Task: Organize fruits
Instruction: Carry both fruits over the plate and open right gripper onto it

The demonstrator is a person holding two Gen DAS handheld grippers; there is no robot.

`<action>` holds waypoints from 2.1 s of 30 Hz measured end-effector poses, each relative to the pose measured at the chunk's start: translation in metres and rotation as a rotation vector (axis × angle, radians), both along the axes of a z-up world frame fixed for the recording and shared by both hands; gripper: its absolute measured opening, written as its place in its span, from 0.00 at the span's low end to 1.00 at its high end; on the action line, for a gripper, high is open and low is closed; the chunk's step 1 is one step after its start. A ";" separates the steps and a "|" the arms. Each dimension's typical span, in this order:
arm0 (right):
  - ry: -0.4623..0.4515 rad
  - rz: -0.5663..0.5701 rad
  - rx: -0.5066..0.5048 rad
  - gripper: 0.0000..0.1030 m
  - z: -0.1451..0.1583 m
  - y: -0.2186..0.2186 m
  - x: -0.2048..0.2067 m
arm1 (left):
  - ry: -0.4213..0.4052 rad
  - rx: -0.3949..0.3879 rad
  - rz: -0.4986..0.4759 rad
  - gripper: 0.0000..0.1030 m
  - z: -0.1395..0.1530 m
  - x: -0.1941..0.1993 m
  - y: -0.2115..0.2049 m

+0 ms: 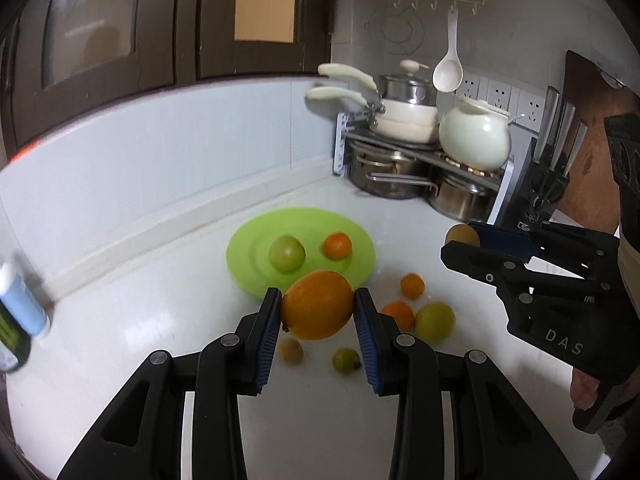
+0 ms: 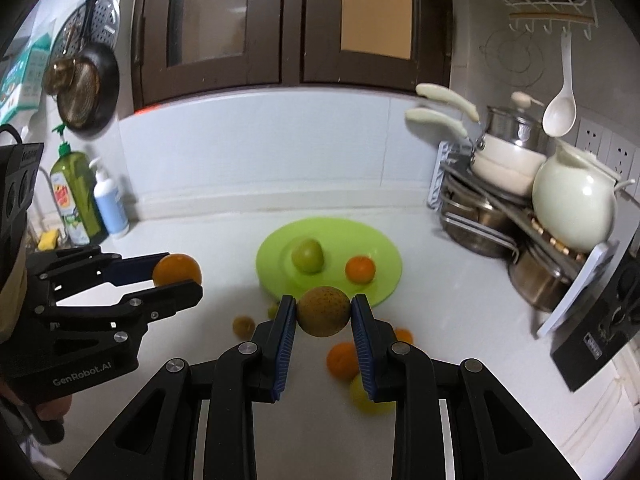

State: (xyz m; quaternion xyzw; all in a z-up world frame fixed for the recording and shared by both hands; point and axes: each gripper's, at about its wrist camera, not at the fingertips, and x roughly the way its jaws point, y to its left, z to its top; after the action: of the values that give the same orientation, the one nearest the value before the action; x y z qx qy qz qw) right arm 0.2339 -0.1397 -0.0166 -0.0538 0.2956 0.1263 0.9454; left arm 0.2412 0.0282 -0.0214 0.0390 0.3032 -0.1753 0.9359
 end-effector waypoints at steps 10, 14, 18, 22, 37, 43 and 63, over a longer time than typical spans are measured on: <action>0.001 -0.011 0.020 0.28 0.009 -0.007 0.047 | -0.066 0.067 0.003 0.35 0.015 0.041 -0.011; 0.011 -0.012 0.025 0.28 0.011 -0.009 0.069 | -0.091 0.100 0.013 0.35 0.017 0.061 -0.014; 0.025 -0.009 0.013 0.28 0.009 -0.008 0.091 | -0.070 0.112 0.008 0.35 0.017 0.088 -0.017; 0.049 -0.004 0.005 0.28 0.005 -0.006 0.113 | -0.032 0.129 0.009 0.35 0.011 0.114 -0.020; 0.251 0.036 -0.021 0.28 -0.043 0.002 0.212 | 0.159 0.115 -0.025 0.35 -0.036 0.205 -0.022; 0.320 0.047 -0.019 0.28 -0.065 0.006 0.236 | 0.228 0.105 -0.029 0.35 -0.057 0.230 -0.020; 0.327 0.051 0.013 0.32 -0.073 0.003 0.239 | 0.215 0.085 -0.007 0.46 -0.061 0.231 -0.008</action>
State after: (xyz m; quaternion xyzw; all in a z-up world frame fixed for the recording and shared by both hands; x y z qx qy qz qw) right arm 0.4732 -0.1366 -0.0893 -0.0338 0.4434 0.1591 0.8814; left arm 0.4727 0.0203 -0.0824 0.0609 0.4088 -0.1685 0.8949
